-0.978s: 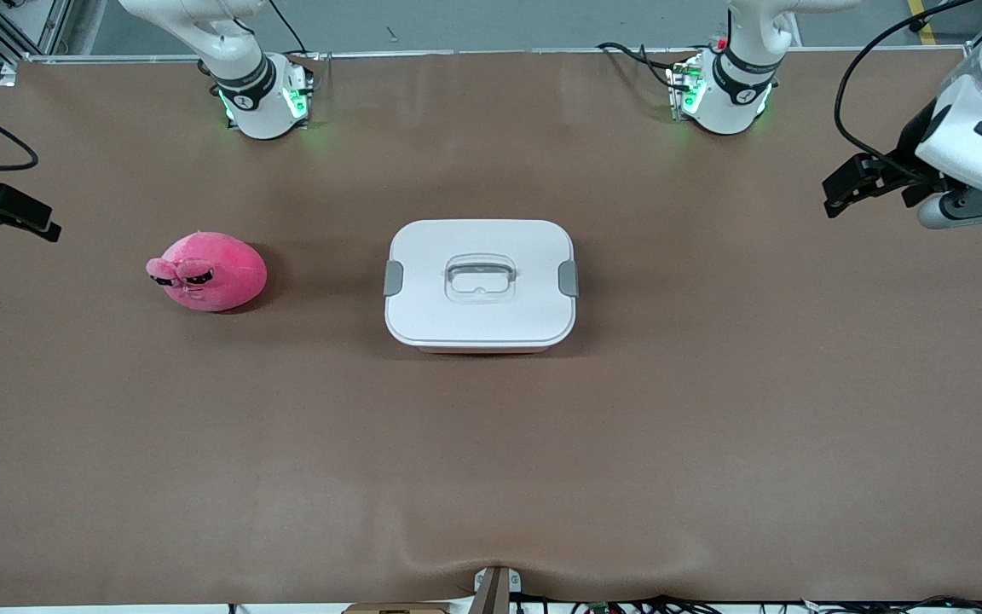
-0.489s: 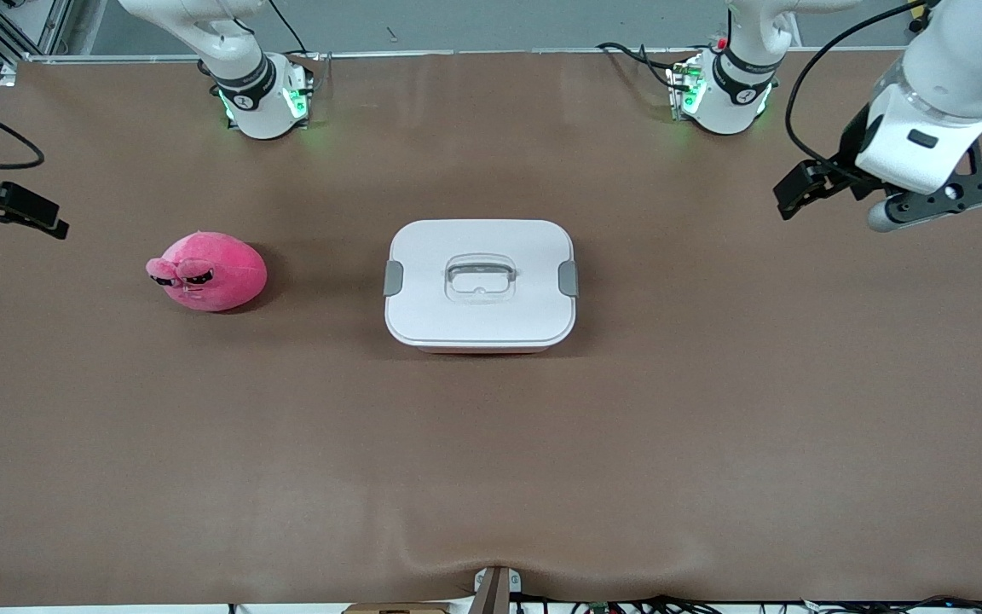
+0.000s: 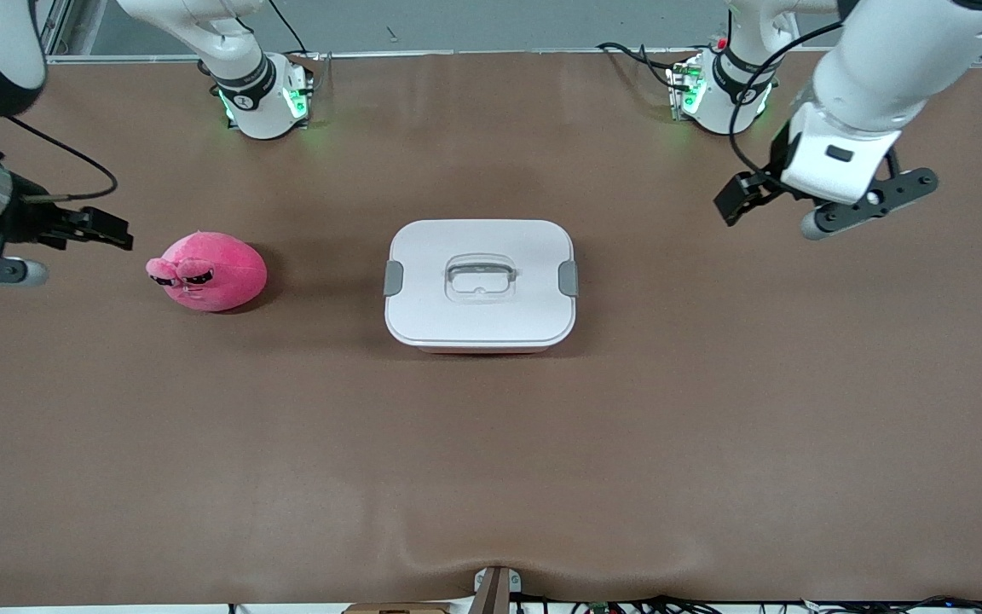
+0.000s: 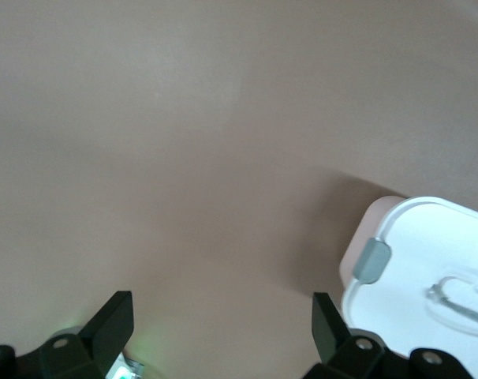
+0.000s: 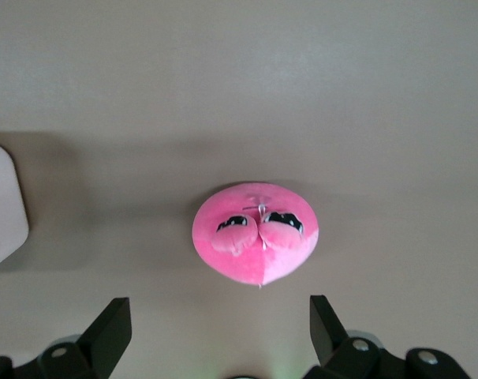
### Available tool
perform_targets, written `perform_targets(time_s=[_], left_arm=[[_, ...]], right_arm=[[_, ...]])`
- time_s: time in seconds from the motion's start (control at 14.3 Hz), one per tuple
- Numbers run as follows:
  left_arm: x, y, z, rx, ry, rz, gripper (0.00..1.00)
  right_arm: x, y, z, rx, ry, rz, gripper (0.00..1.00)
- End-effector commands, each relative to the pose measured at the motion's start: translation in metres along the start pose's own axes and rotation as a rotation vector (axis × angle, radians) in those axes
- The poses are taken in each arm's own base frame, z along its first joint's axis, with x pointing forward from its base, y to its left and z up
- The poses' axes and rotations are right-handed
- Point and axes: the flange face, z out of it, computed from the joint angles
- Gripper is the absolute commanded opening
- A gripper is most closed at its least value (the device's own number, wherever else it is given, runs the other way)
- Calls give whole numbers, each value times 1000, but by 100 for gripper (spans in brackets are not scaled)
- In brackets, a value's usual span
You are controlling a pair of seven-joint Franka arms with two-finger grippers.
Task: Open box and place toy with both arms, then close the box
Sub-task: 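Reach the left gripper to the lid handle while the right gripper reaches the toy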
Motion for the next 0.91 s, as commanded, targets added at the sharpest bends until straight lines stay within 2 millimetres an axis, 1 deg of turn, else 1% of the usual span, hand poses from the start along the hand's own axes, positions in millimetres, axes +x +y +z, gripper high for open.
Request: perform_targets(time_s=[0.0,0.14,0.21,0.35,0.42,0.56,0.63,0.77,0.84], left_arm=[[-14,31,7,-21,0,-81,100],[-27,57,21,-21,-7,-142,100],[-37,74,29,-26,-9,-175,100],[-50,102,45,-43,-10,-277,100],[-57,115,55,-36,1,-306,100],[-69,137,77,8,51,-338,100],[-75,148,88,13,48,-375,100],[-83,168,113,22,64,-474,100],[-94,182,126,20,81,-507,100]], right_arm=[[-5,4,35,9,-7,-3,100],[-5,6,56,11,-20,-29,100],[-5,7,73,11,-17,-54,100],[-6,6,99,10,-22,-84,100],[-8,6,108,10,-26,-86,100],[-11,3,120,8,-45,-90,100],[-14,4,132,3,-45,-94,98],[-20,7,157,3,-33,-87,97],[-22,7,166,3,-31,-85,92]])
